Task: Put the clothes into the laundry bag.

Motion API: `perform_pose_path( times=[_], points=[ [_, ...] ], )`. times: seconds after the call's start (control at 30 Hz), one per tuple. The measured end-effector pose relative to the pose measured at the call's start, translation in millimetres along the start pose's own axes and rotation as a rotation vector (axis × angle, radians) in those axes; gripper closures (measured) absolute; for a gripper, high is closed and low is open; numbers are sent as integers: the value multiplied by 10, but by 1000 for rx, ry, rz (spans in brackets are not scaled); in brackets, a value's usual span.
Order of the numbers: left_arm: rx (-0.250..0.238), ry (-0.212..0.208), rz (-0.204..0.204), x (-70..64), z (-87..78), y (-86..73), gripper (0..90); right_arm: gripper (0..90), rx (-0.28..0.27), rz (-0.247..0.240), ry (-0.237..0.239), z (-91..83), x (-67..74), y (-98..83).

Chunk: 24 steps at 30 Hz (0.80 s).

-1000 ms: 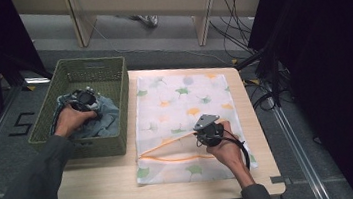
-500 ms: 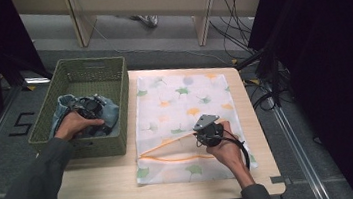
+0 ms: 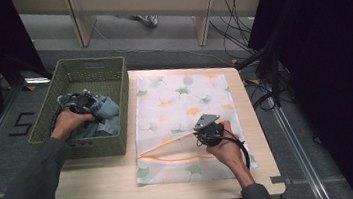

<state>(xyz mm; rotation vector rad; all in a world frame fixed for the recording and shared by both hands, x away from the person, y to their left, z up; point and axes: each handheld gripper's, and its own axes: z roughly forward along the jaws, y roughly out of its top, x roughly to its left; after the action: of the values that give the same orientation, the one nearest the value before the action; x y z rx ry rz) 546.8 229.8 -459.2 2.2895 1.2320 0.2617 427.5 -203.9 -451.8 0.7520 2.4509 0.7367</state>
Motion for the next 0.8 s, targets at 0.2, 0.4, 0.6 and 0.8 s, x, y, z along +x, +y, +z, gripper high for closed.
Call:
perform_pose_path(
  times=[0.2, 0.4, 0.6, 0.8],
  points=[
    [-200, -98, -87, 44, -426, 39, 707, 883, -13, 7, -3, -24, -17, 11],
    [-360, -158, -136, 64, -894, 2, 708, 884, -25, -2, -6, -48, -34, 31],
    [-454, -209, -109, -25, -1277, -33, 706, 884, -40, 13, -3, -84, -65, 31],
    [-520, -246, -79, -190, -1599, -32, 705, 884, -62, 17, -4, -128, -106, 85]
  ],
)
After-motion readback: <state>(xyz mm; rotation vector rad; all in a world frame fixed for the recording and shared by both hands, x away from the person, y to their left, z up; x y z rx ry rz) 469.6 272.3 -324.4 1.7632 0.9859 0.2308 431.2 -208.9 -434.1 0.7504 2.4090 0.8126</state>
